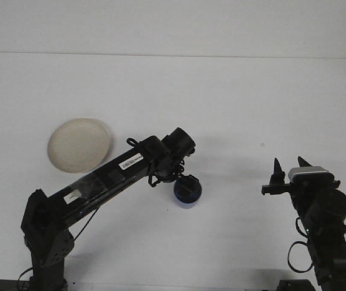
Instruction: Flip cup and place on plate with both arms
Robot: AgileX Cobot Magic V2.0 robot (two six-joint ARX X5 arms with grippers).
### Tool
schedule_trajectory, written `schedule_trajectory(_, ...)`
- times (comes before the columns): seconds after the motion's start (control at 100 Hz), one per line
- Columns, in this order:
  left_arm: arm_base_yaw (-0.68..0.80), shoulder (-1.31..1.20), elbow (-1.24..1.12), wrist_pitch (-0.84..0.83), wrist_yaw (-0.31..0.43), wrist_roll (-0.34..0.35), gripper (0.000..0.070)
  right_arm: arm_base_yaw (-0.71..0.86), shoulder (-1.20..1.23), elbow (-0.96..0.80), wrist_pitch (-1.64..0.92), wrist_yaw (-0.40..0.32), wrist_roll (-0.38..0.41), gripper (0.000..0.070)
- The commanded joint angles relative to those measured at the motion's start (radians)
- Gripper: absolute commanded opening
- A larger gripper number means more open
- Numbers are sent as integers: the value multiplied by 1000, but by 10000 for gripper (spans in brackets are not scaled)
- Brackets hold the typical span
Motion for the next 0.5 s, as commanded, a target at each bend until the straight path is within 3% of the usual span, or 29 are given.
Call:
schedule_trajectory(0.0, -10, 32, 22, 0, 3, 9, 447, 2, 2, 6, 10, 0, 0, 421)
schedule_trajectory(0.11, -10, 43, 22, 0, 3, 17, 337, 2, 2, 6, 10, 0, 0, 421)
schedule_trajectory(0.31, -12, 44, 22, 0, 3, 51, 3, 2, 2, 6, 10, 0, 0, 421)
schedule_trajectory(0.49, -12, 44, 23, -1, 3, 62, 4, 2, 2, 6, 9, 0, 0, 421)
